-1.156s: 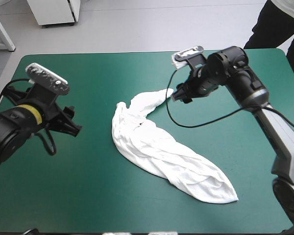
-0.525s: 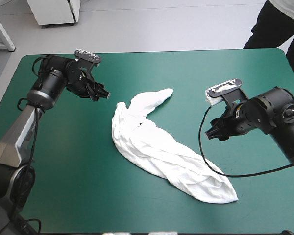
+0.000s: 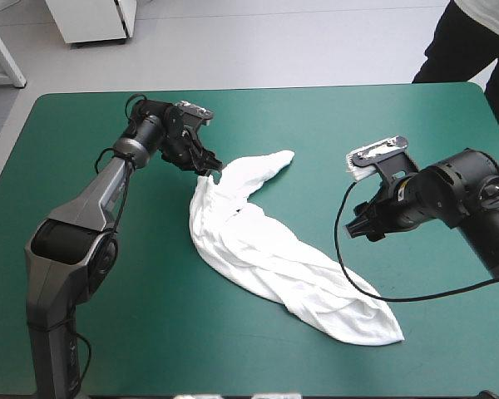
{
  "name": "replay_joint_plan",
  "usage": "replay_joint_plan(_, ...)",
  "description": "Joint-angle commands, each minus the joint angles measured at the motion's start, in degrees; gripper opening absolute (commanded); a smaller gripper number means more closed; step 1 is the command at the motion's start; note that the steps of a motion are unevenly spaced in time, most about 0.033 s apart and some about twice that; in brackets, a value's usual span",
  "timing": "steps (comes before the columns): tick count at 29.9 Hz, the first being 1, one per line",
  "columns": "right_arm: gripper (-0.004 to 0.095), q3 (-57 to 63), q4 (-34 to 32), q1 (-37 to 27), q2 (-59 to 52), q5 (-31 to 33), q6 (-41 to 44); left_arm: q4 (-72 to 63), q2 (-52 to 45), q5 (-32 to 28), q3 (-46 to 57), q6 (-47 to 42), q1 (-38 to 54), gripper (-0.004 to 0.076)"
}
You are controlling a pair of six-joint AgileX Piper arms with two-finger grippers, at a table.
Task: Fold the cloth
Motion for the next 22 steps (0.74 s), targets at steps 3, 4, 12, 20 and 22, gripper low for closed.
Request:
replay_joint_plan(3,0.0604,-1.24,0.17,-0.09,-1.6,0.08,0.07,-0.97,0.12,-1.48,-1.95,-0.12,-0.44,0.0458)
replay_joint_plan(4,0.0604,-1.24,0.31,-0.09,-1.6,0.08,0.07,-0.97,0.83,-1.37,-1.95,-0.39,-0.44,0.0458)
replay_joint_plan(12,0.0603,-1.12,1.62,-0.09,-1.6,0.08,0.07,-5.36,2.94,1.57,-1.95,0.32,-0.91,0.0337)
replay_joint_plan(20,0.0602,4.27,-0.02,-0.09,-4.55,0.08,0.07,-9.41,3.48,2.77,-1.95,2.19,-0.95,-0.0008)
replay_joint_plan(22,0.0602,7.27,-0.02,-0.09,-6.53,0.08,0.07,-9.41,3.48,2.89,-1.95,2.3,-0.95,-0.001)
